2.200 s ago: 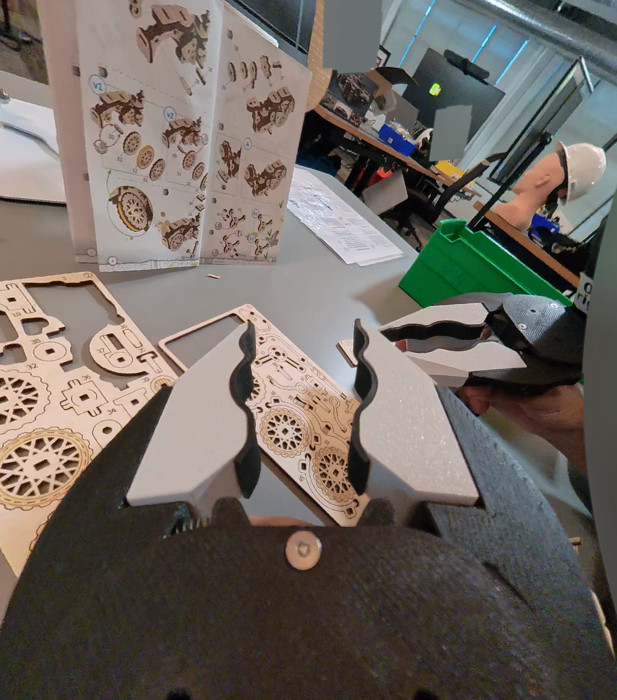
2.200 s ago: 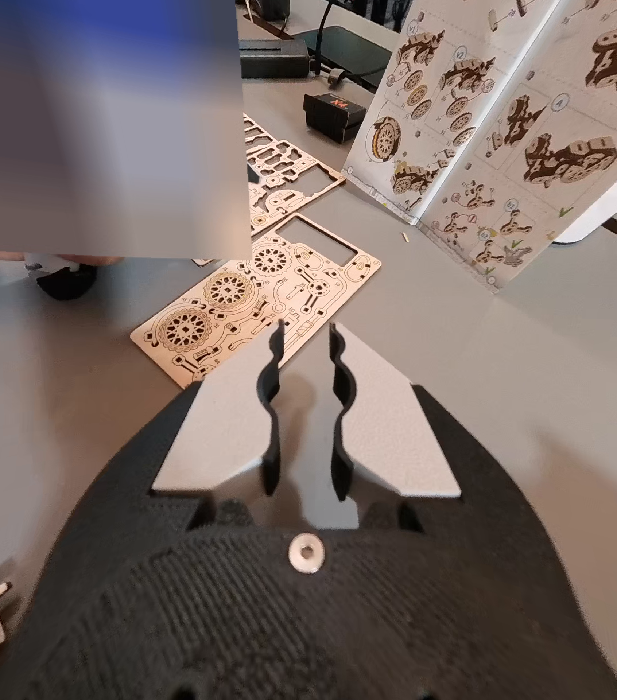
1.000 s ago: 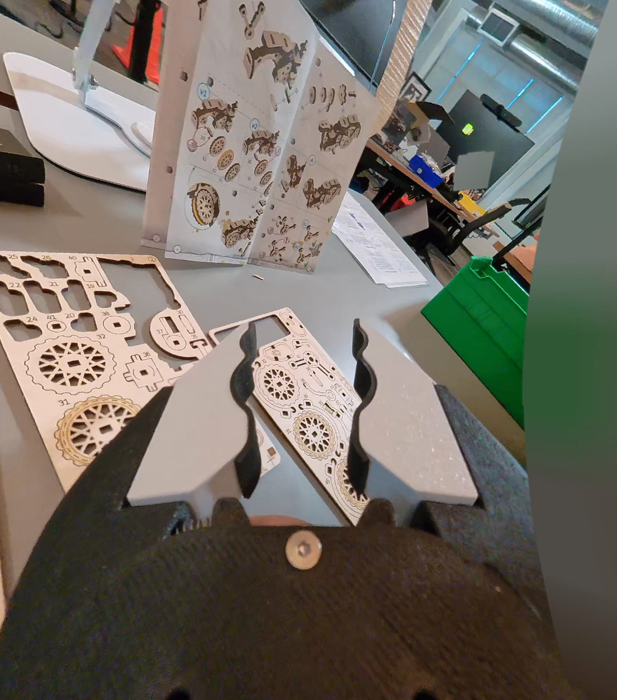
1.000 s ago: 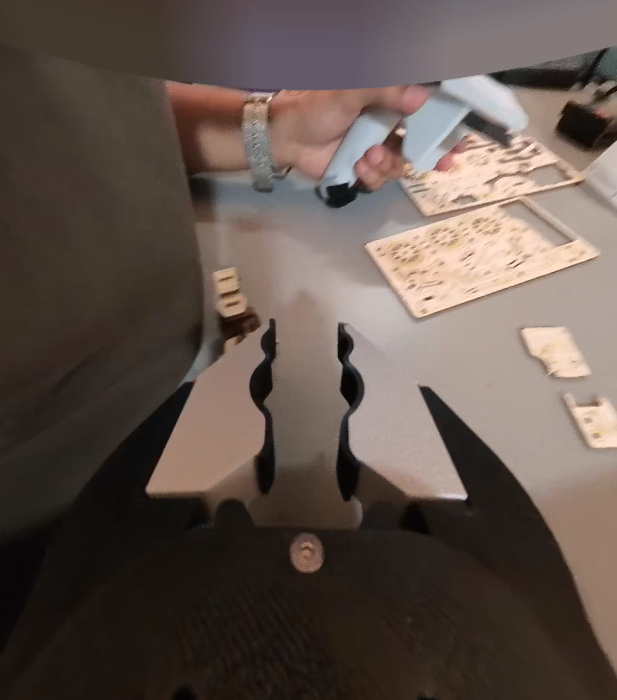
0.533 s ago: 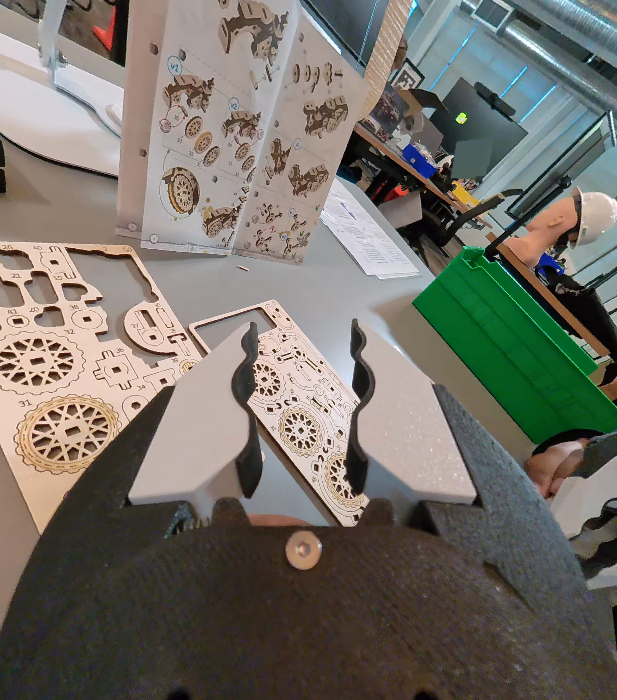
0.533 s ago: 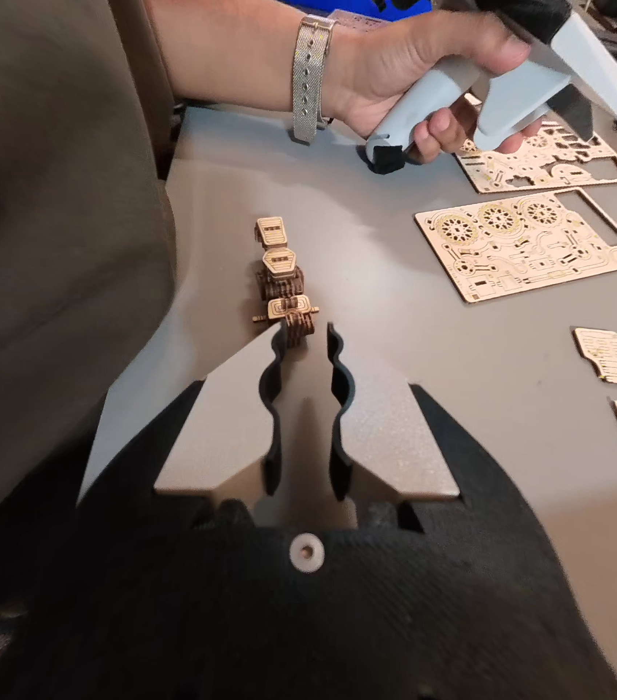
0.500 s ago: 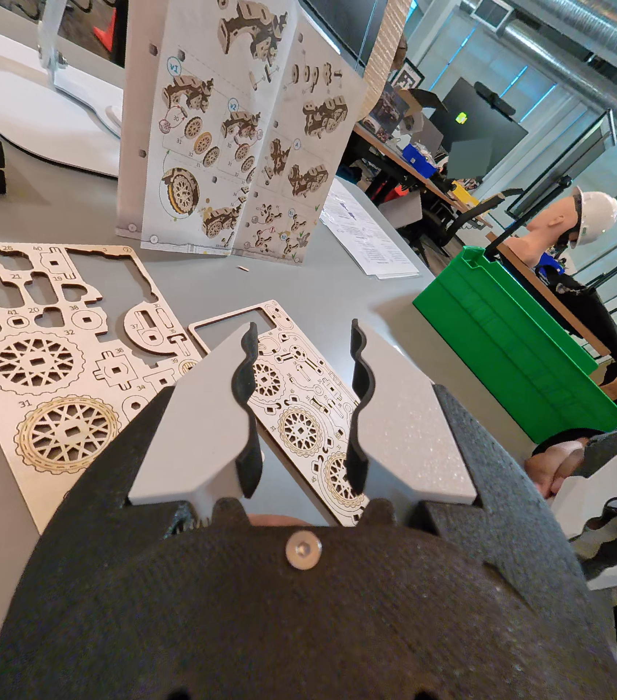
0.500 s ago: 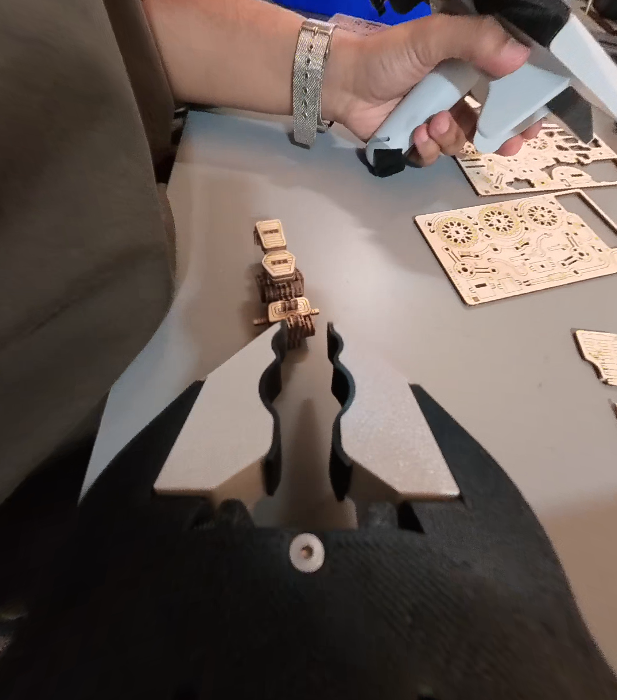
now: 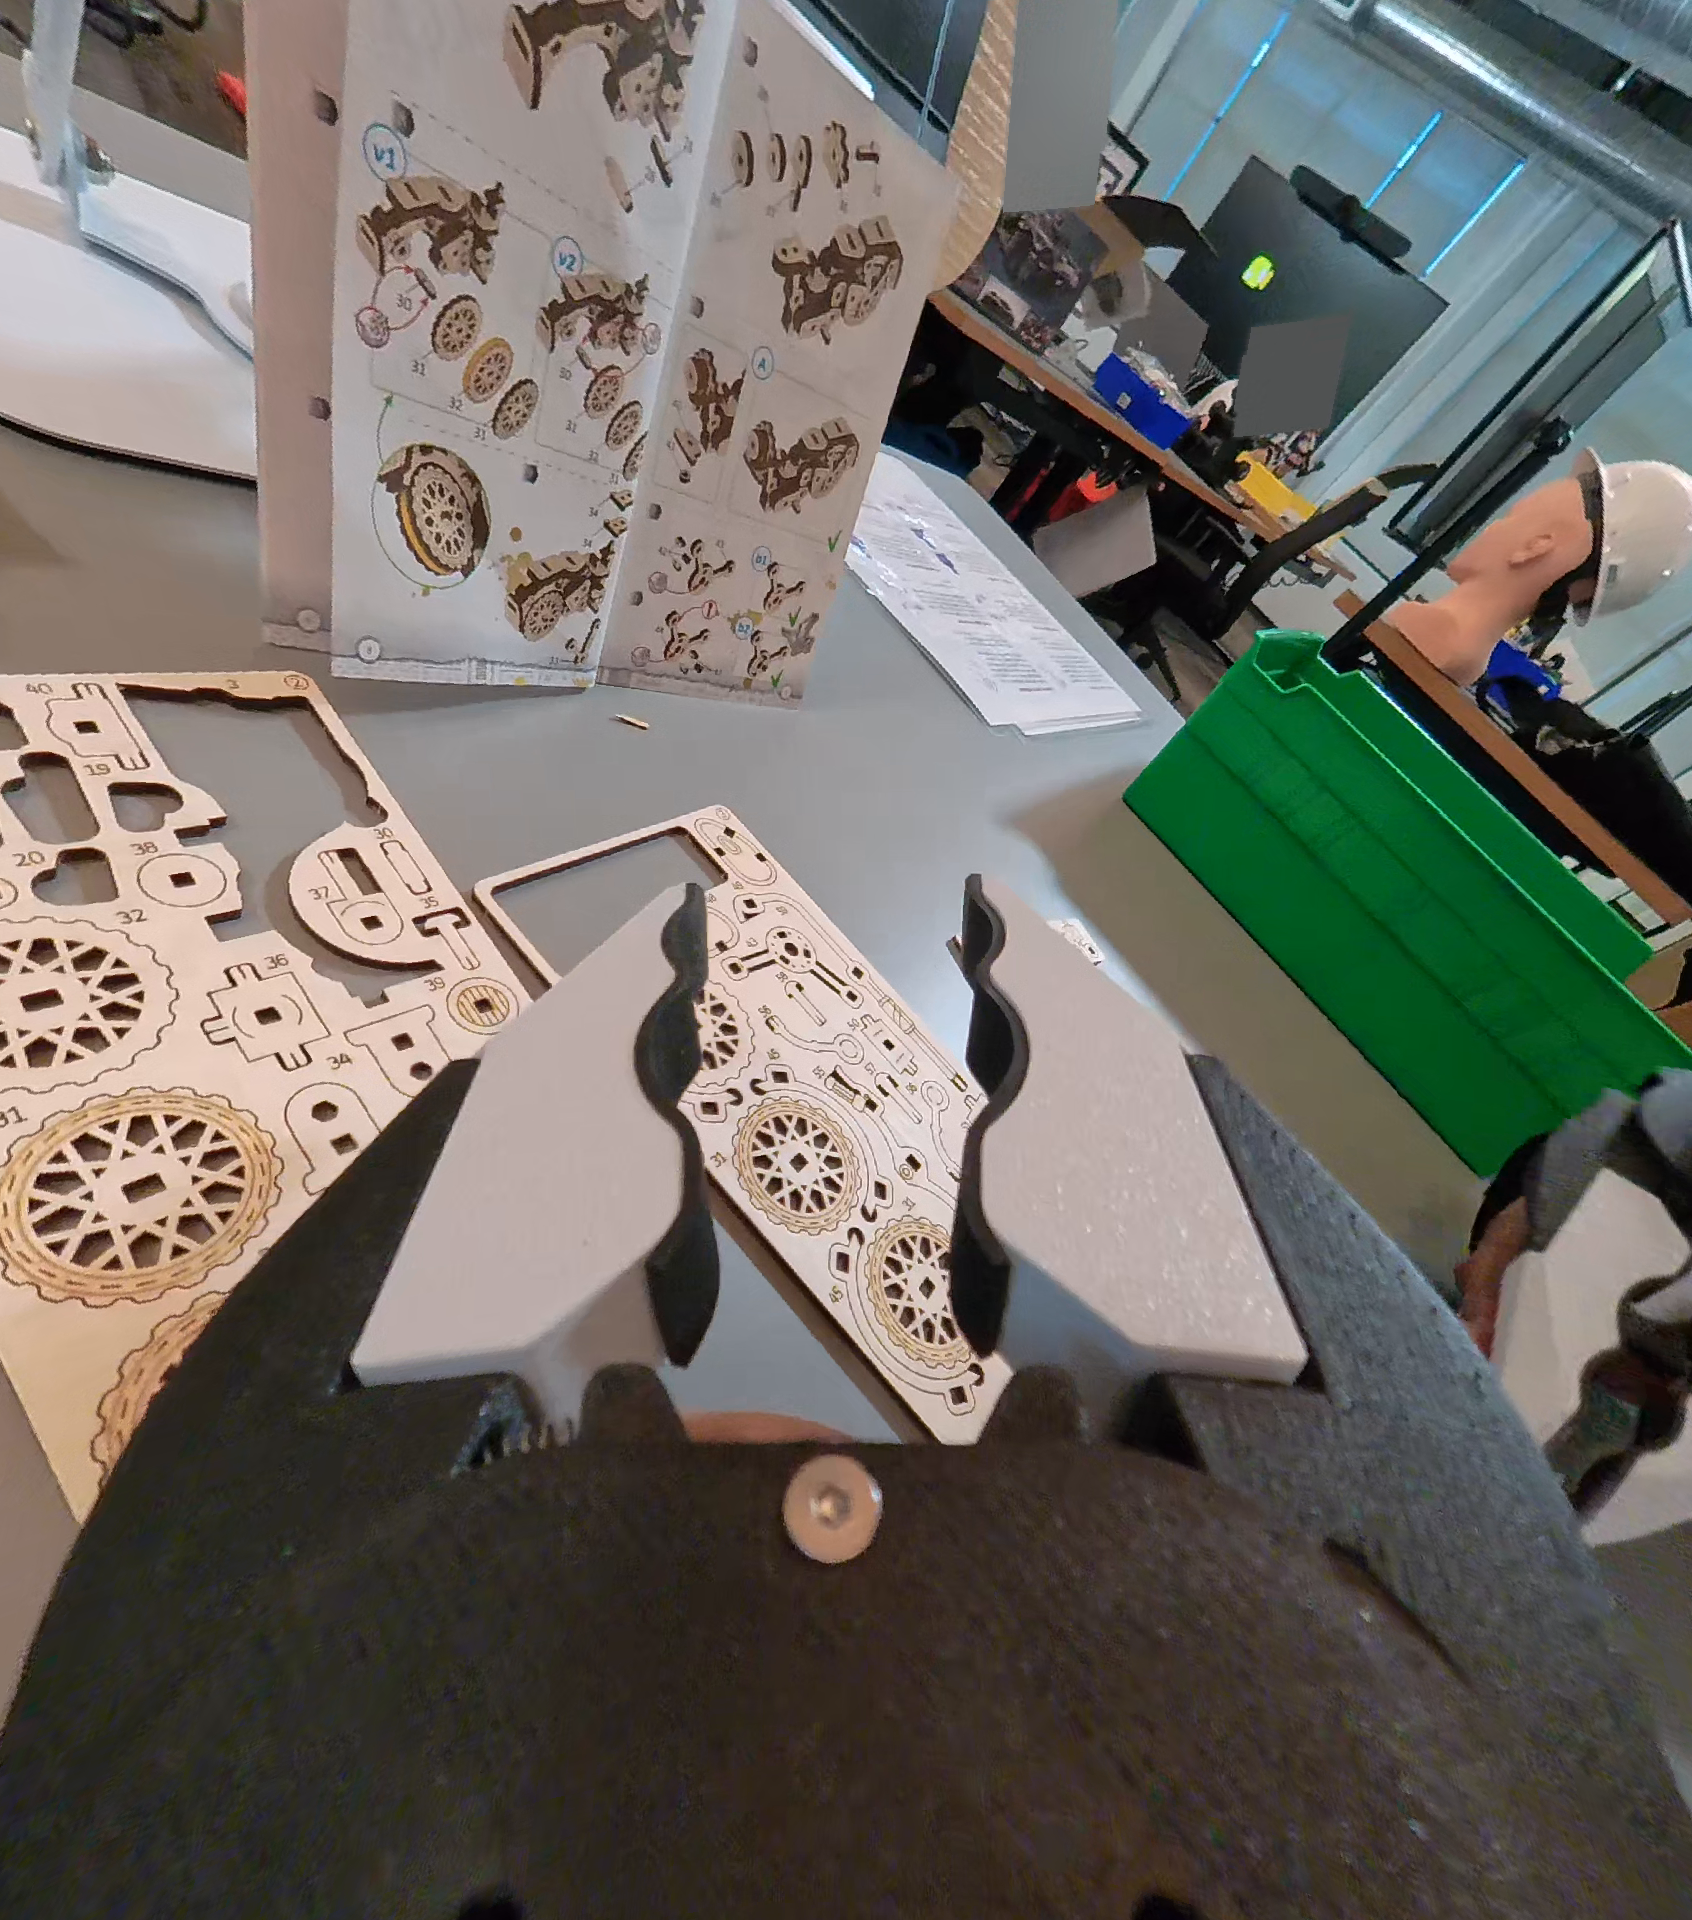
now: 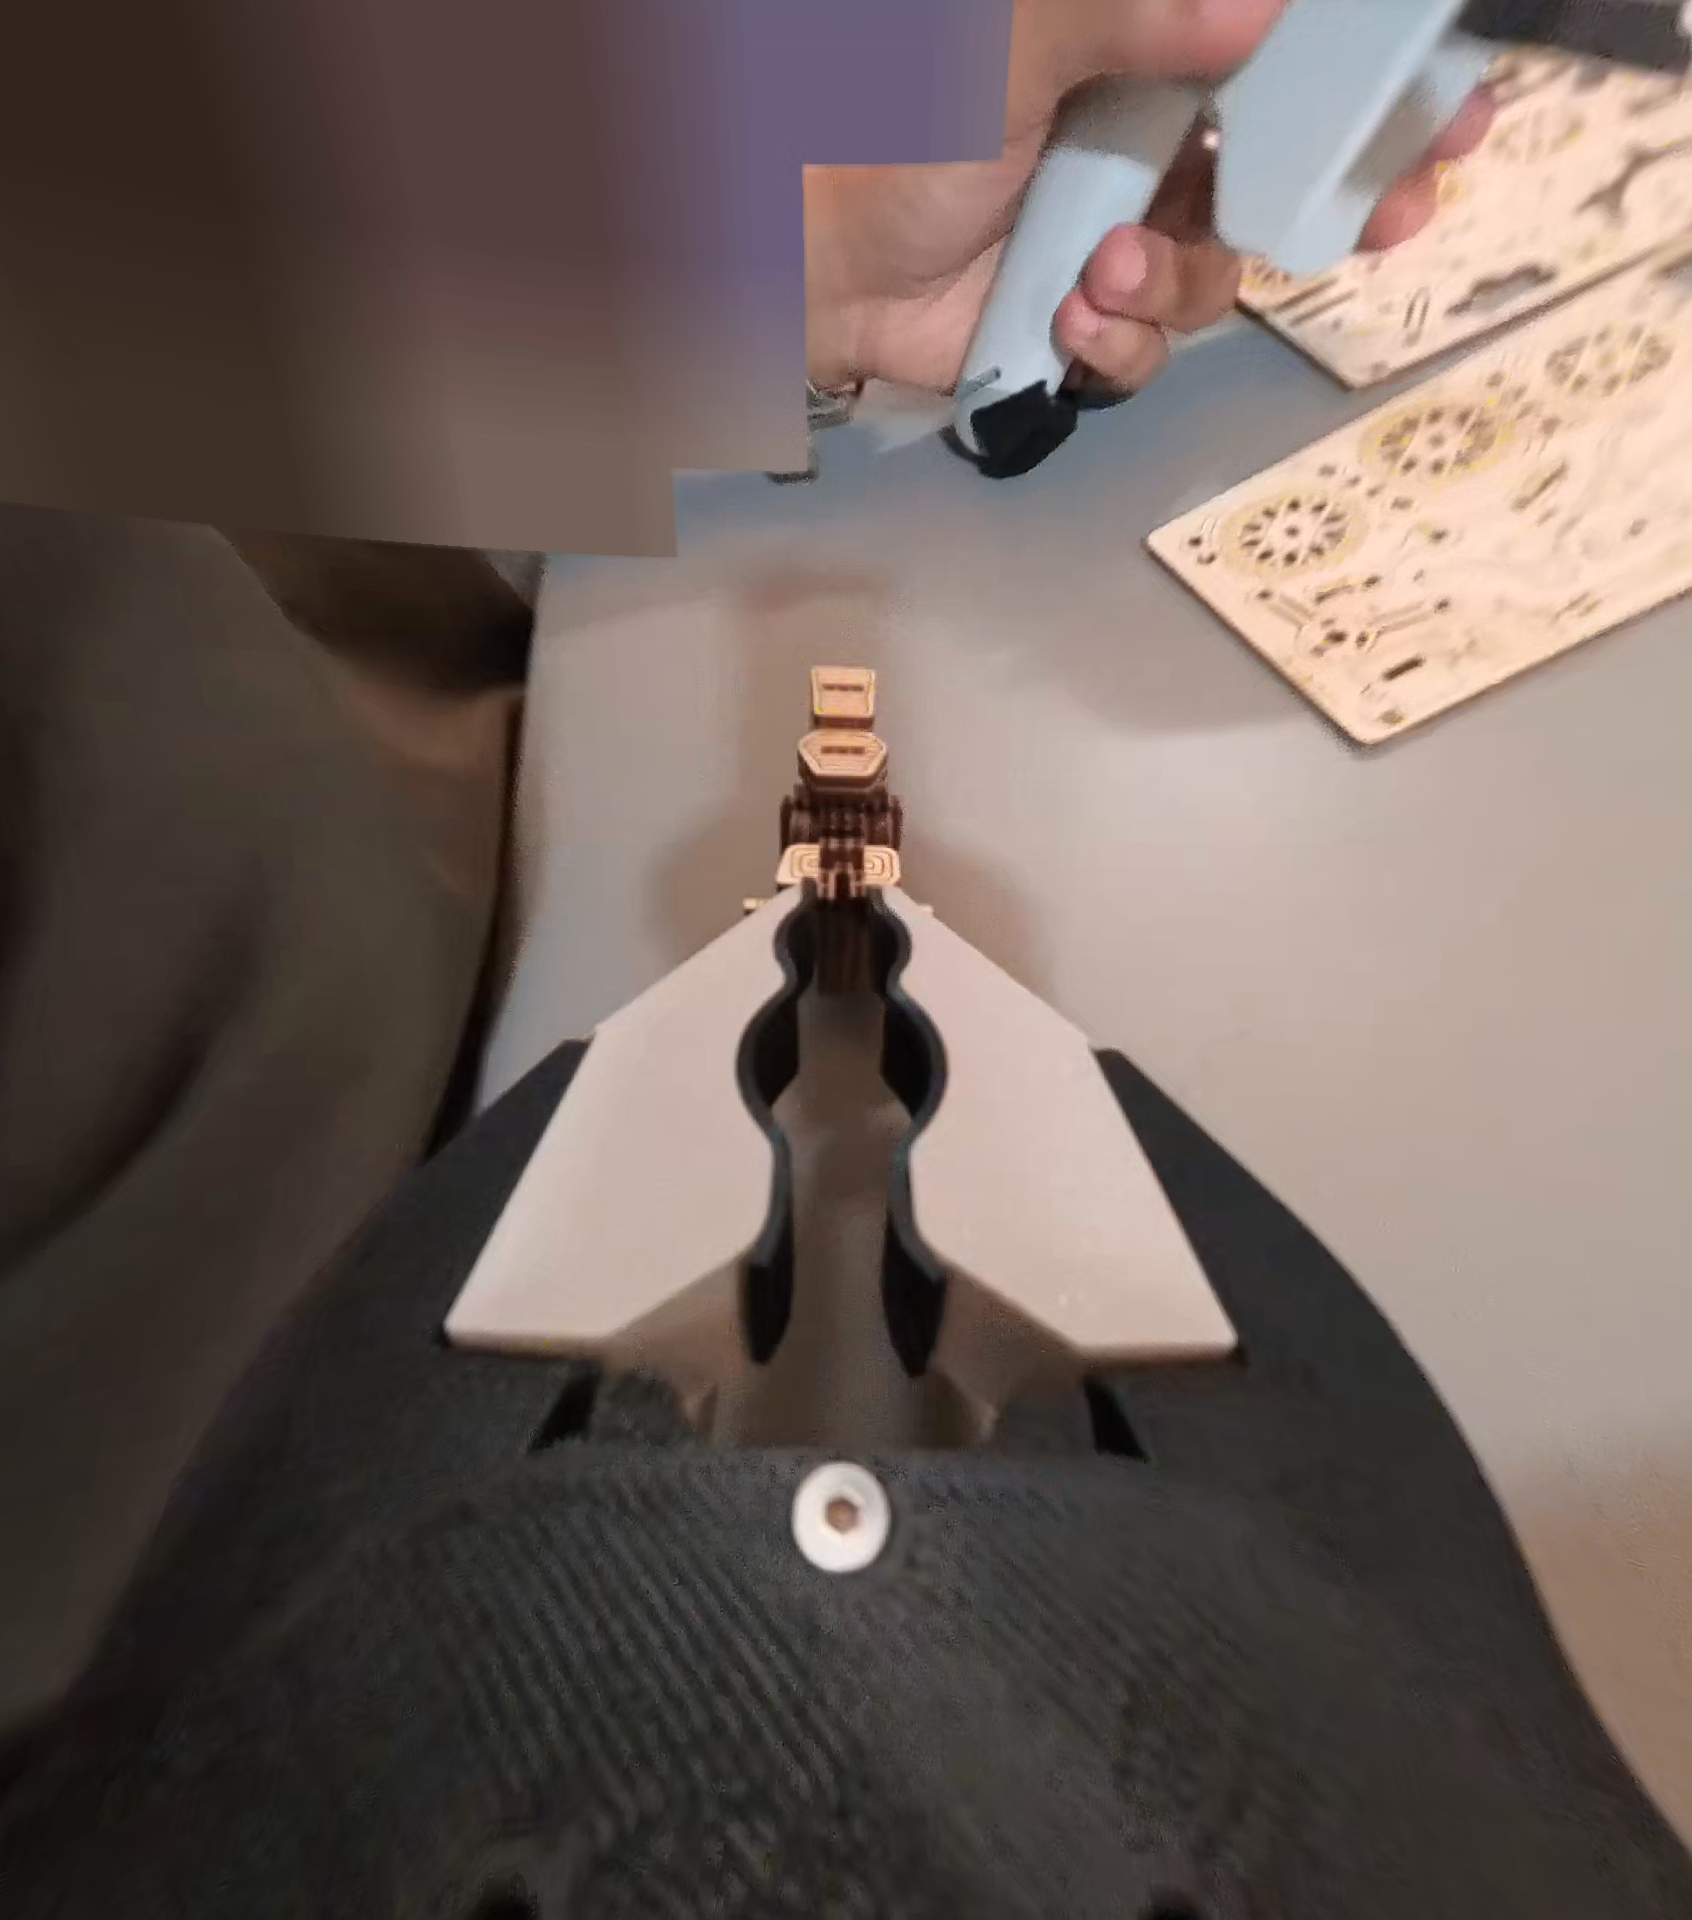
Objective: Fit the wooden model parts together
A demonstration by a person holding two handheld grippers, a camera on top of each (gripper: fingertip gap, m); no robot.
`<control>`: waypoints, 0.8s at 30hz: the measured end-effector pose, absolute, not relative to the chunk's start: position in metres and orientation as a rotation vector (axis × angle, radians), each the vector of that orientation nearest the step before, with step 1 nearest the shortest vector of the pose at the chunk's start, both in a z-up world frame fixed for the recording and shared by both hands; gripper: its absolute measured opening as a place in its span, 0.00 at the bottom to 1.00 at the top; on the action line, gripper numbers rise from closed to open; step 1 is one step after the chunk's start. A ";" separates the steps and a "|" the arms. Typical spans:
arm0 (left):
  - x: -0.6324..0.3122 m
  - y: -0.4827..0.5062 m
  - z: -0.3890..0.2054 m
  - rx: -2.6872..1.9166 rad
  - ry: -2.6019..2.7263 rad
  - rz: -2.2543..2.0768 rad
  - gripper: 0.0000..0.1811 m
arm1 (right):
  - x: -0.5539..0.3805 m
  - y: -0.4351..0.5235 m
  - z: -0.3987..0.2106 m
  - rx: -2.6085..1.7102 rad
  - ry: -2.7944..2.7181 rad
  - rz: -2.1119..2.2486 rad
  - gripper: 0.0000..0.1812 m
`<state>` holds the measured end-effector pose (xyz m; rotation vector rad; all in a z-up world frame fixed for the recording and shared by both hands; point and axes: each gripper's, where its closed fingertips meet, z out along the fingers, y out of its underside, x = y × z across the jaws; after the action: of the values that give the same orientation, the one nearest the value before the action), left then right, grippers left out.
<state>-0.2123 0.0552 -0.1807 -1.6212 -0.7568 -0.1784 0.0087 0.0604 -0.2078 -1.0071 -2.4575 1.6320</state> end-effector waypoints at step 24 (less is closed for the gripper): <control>-0.214 0.054 -0.181 -1.606 -0.776 -0.188 0.26 | -0.003 0.084 -0.165 -1.805 -1.890 2.503 0.04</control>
<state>-0.2136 0.0537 -0.1812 -1.6063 -0.7759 -0.1881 -0.0027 0.0841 -0.1654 -1.8046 -1.8903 2.5028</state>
